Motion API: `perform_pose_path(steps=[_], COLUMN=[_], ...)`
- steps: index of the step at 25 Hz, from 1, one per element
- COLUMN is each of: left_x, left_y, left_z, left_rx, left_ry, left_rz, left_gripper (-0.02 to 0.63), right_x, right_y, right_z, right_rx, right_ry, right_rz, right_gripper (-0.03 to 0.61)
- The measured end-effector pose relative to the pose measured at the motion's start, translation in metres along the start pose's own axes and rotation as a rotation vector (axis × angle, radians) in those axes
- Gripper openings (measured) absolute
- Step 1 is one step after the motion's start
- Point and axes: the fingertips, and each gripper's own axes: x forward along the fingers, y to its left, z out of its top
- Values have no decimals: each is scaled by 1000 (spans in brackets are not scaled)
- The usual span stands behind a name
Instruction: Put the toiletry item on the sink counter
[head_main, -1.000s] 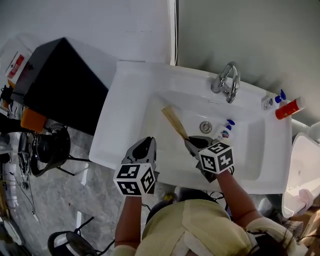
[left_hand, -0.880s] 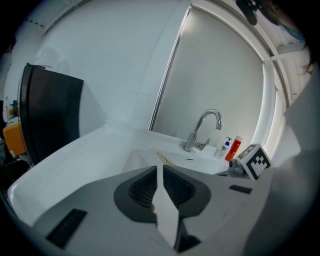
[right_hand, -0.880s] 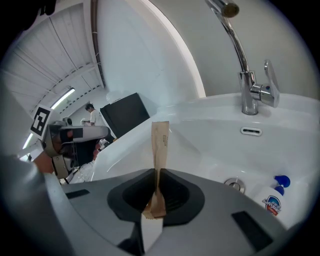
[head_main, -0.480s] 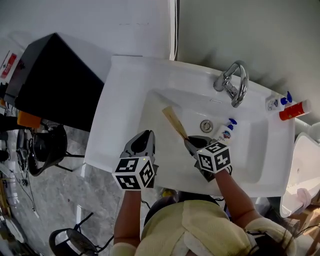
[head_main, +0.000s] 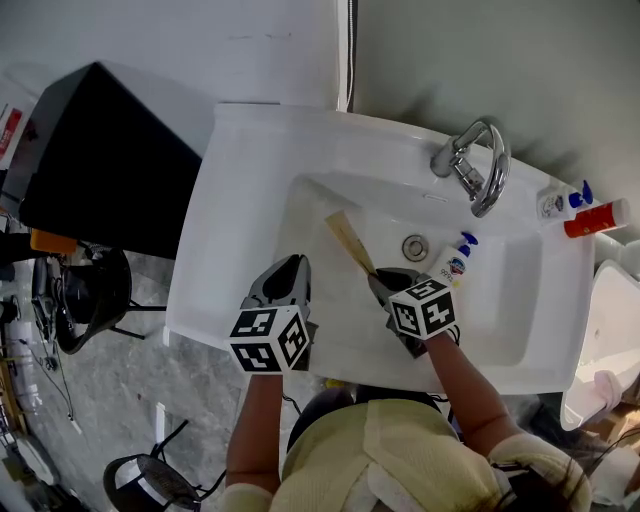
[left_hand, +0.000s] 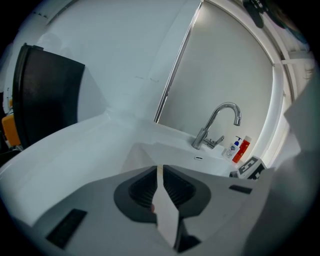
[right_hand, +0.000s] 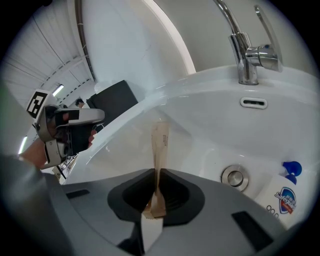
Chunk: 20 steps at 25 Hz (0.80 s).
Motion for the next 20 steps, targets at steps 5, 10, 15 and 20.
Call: perform_pose_path(steps=[5, 10, 15, 20], left_x=[4, 9, 11, 14], left_y=[3, 5, 2, 2], left_z=[-4, -5, -7, -7], left_rx=[7, 1, 20, 20], left_ry=[15, 22, 35, 38], left_rz=[8, 6, 1, 4], left_gripper=[69, 69, 69, 69], right_x=[9, 21, 26, 29], right_y=[-7, -16, -17, -20], right_z=[-9, -18, -22, -24], right_rx=[-18, -21, -10, -43], right_ry=[37, 73, 92, 115], right_rz=[-25, -42, -35, -46], right_gripper=[51, 51, 51, 52])
